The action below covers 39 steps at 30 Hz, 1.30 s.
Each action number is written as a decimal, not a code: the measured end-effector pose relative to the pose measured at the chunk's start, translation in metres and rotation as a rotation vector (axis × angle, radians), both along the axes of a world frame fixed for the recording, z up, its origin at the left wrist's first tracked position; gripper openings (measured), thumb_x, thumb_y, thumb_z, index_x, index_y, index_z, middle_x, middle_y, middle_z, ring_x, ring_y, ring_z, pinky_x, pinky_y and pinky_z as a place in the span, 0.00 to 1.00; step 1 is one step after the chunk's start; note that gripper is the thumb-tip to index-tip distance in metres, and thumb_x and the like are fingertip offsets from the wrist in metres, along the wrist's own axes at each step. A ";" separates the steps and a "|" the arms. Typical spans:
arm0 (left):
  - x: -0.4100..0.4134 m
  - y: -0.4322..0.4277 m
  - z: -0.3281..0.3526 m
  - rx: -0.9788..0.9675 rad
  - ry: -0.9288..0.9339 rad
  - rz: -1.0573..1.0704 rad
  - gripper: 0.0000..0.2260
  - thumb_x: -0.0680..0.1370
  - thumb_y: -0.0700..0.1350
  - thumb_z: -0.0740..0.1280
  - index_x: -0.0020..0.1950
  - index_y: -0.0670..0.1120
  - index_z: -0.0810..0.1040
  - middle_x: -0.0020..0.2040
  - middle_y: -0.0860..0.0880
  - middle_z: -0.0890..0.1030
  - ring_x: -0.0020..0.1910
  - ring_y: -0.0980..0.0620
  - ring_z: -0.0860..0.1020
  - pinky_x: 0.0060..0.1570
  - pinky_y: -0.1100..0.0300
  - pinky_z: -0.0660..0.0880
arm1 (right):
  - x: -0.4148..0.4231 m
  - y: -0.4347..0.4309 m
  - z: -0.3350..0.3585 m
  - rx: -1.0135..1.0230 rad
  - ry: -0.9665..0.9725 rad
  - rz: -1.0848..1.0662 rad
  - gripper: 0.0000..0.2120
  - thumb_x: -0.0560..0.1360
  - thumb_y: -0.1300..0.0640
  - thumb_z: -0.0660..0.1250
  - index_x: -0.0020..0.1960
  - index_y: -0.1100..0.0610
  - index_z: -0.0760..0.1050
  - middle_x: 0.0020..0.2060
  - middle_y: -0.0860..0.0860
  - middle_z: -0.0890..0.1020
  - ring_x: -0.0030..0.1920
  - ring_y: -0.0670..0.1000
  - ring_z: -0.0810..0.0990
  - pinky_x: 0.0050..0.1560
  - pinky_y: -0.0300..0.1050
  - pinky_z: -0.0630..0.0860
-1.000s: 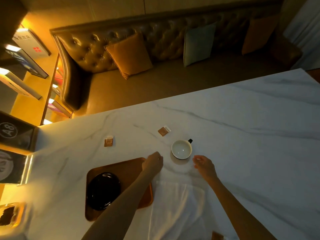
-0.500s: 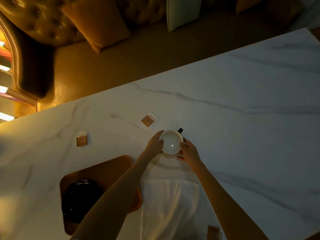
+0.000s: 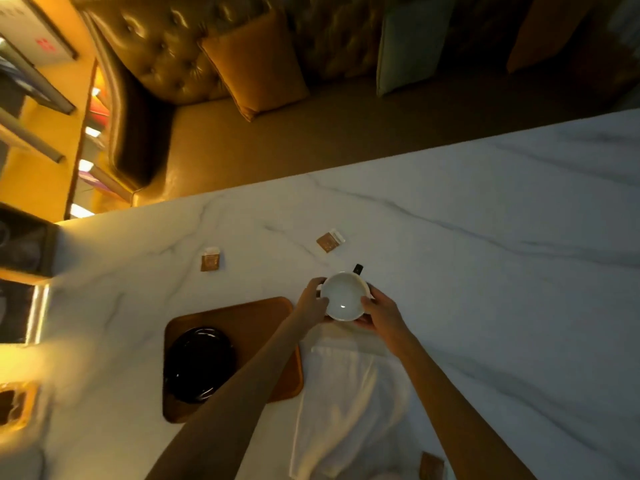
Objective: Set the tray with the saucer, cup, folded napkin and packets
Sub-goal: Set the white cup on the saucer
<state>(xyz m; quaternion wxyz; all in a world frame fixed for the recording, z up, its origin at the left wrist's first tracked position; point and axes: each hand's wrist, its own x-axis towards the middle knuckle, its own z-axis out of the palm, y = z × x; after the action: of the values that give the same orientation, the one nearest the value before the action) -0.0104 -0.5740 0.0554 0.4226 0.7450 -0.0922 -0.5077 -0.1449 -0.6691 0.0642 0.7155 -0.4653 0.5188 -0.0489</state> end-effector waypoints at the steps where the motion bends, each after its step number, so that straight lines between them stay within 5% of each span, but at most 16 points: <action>1: -0.001 0.012 0.010 -0.008 0.028 0.045 0.21 0.78 0.31 0.59 0.71 0.42 0.64 0.66 0.35 0.69 0.62 0.33 0.72 0.40 0.45 0.79 | 0.002 0.009 0.007 -0.015 -0.008 0.029 0.18 0.77 0.65 0.61 0.64 0.52 0.73 0.59 0.59 0.77 0.57 0.61 0.78 0.50 0.57 0.81; 5: -0.008 0.077 0.044 -0.068 0.097 0.214 0.21 0.78 0.32 0.62 0.69 0.42 0.63 0.66 0.39 0.68 0.57 0.40 0.73 0.43 0.44 0.80 | 0.006 0.052 0.037 -0.030 -0.019 0.141 0.18 0.78 0.60 0.63 0.68 0.53 0.71 0.56 0.56 0.78 0.49 0.55 0.82 0.41 0.46 0.83; 9: -0.014 0.153 0.076 -0.156 0.126 0.355 0.22 0.77 0.32 0.65 0.67 0.46 0.64 0.65 0.44 0.69 0.58 0.43 0.74 0.44 0.47 0.82 | 0.012 0.106 0.063 -0.040 -0.069 0.297 0.20 0.77 0.56 0.65 0.69 0.55 0.70 0.59 0.57 0.79 0.54 0.57 0.82 0.49 0.50 0.82; 12: -0.020 0.213 0.089 -0.172 0.129 0.387 0.21 0.76 0.33 0.66 0.65 0.49 0.64 0.64 0.45 0.70 0.61 0.43 0.74 0.44 0.49 0.83 | 0.016 0.155 0.077 -0.055 -0.116 0.386 0.20 0.77 0.57 0.66 0.68 0.55 0.72 0.58 0.58 0.80 0.55 0.57 0.81 0.45 0.46 0.83; 22: -0.017 0.358 0.078 -0.132 0.151 0.388 0.24 0.75 0.35 0.68 0.67 0.47 0.63 0.66 0.44 0.69 0.62 0.40 0.74 0.55 0.45 0.80 | 0.030 0.296 0.055 -0.018 -0.116 0.402 0.19 0.77 0.61 0.64 0.67 0.60 0.69 0.60 0.61 0.76 0.59 0.63 0.78 0.53 0.56 0.79; 30: 0.027 0.384 0.053 -0.206 0.248 0.338 0.27 0.74 0.35 0.70 0.67 0.53 0.64 0.63 0.47 0.70 0.61 0.43 0.74 0.46 0.55 0.82 | 0.065 0.323 0.032 0.041 -0.068 0.360 0.18 0.77 0.59 0.65 0.66 0.57 0.71 0.59 0.59 0.78 0.57 0.59 0.79 0.54 0.55 0.80; 36: 0.058 0.361 0.034 -0.183 0.263 0.408 0.30 0.74 0.28 0.63 0.73 0.47 0.64 0.67 0.41 0.68 0.65 0.38 0.71 0.53 0.42 0.80 | 0.101 0.315 0.025 0.060 -0.024 0.309 0.18 0.78 0.61 0.62 0.68 0.56 0.69 0.61 0.58 0.75 0.61 0.61 0.76 0.54 0.58 0.80; 39: 0.069 0.346 0.022 -0.107 0.229 0.433 0.30 0.74 0.28 0.62 0.73 0.48 0.64 0.68 0.41 0.67 0.66 0.38 0.70 0.53 0.44 0.81 | 0.118 0.305 0.015 0.024 0.028 0.331 0.19 0.79 0.60 0.61 0.69 0.58 0.68 0.62 0.60 0.74 0.63 0.61 0.74 0.56 0.59 0.78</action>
<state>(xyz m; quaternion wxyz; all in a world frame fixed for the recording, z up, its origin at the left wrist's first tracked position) 0.0583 -0.2282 0.0773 0.5679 0.6616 0.0914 -0.4810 -0.0270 -0.3642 0.0793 0.7119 -0.5365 0.4455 0.0824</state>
